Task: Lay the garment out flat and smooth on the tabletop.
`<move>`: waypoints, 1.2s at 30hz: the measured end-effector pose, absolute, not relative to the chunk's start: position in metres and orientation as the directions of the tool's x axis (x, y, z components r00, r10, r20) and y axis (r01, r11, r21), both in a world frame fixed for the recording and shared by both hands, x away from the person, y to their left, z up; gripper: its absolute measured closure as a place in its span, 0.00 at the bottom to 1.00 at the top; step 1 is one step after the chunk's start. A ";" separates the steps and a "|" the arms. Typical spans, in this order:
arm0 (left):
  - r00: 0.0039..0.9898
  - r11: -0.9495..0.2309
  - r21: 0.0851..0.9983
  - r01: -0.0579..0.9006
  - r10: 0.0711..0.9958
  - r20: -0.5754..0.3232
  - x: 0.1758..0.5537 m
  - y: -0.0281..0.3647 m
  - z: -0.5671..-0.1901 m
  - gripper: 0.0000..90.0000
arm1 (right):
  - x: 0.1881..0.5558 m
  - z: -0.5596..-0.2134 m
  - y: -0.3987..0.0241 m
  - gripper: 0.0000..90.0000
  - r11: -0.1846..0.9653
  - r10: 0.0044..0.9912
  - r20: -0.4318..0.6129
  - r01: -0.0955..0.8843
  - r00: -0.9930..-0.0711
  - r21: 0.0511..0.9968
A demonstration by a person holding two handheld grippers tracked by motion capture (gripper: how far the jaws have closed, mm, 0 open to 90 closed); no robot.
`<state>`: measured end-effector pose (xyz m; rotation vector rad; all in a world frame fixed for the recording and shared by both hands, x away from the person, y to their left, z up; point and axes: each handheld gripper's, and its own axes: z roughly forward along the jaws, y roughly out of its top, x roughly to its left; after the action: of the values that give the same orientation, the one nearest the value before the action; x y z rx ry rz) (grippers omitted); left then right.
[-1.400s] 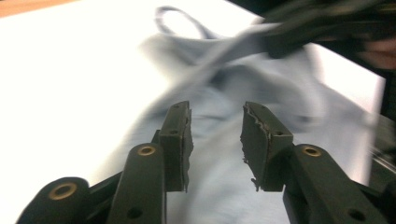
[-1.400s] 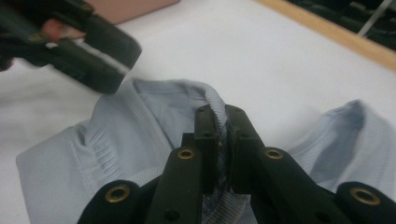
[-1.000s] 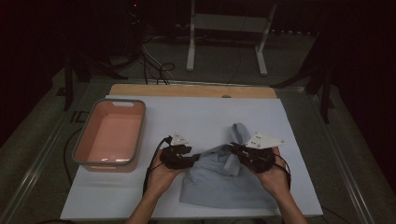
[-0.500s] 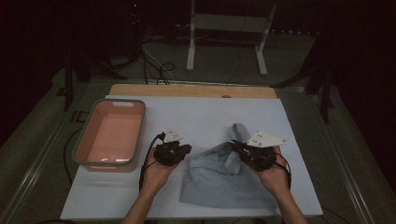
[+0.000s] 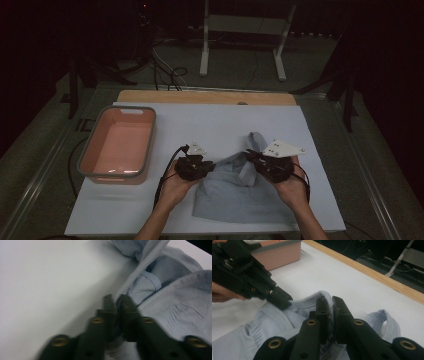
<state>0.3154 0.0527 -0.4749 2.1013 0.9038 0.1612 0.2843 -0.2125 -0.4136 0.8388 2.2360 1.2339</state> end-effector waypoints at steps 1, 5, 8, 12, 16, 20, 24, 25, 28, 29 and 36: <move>0.729 -0.395 0.738 0.547 0.658 -0.189 0.316 0.054 -0.473 0.98 | 0.285 -0.414 -0.212 0.94 0.416 0.693 -0.093 0.290 -0.715 0.862; 0.689 -0.357 0.760 0.543 0.707 -0.160 0.316 0.064 -0.468 1.00 | 0.286 -0.415 -0.210 0.94 0.414 0.692 -0.090 0.292 -0.716 0.862; 0.671 -0.348 0.763 0.544 0.727 -0.147 0.316 0.066 -0.467 1.00 | 0.287 -0.417 -0.207 0.94 0.421 0.692 -0.096 0.293 -0.715 0.858; 0.669 -0.340 0.775 0.532 0.730 -0.140 0.314 0.064 -0.466 0.92 | 0.290 -0.418 -0.204 0.93 0.422 0.693 -0.099 0.291 -0.714 0.858; 0.699 -0.328 0.810 0.486 0.702 -0.136 0.309 0.057 -0.456 0.74 | 0.294 -0.417 -0.201 0.93 0.428 0.690 -0.099 0.294 -0.717 0.855; 0.724 -0.347 0.821 0.454 0.680 -0.113 0.309 0.044 -0.447 0.62 | 0.296 -0.415 -0.198 0.92 0.434 0.676 -0.096 0.289 -0.731 0.853; 0.754 -0.396 0.821 0.411 0.654 -0.061 0.313 0.024 -0.440 0.60 | 0.295 -0.415 -0.192 0.91 0.445 0.656 -0.097 0.279 -0.749 0.851; 0.758 -0.407 0.822 0.399 0.651 -0.045 0.314 0.019 -0.439 0.61 | 0.294 -0.415 -0.191 0.90 0.445 0.654 -0.096 0.279 -0.751 0.851; 0.768 -0.431 0.823 0.370 0.641 -0.009 0.317 0.007 -0.436 0.63 | 0.293 -0.415 -0.191 0.87 0.450 0.643 -0.095 0.274 -0.760 0.850; 0.772 -0.437 0.823 0.363 0.635 -0.003 0.318 0.004 -0.435 0.70 | 0.293 -0.416 -0.191 0.84 0.452 0.640 -0.102 0.265 -0.762 0.852; 0.749 -0.420 0.815 0.399 0.662 -0.025 0.329 0.006 -0.433 0.97 | 0.285 -0.414 -0.203 0.54 0.420 0.668 -0.083 0.283 -0.739 0.862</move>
<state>0.3285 0.0064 -0.4330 2.0655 0.7973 0.3787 0.2851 -0.2032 -0.4141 0.8096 2.2634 1.2567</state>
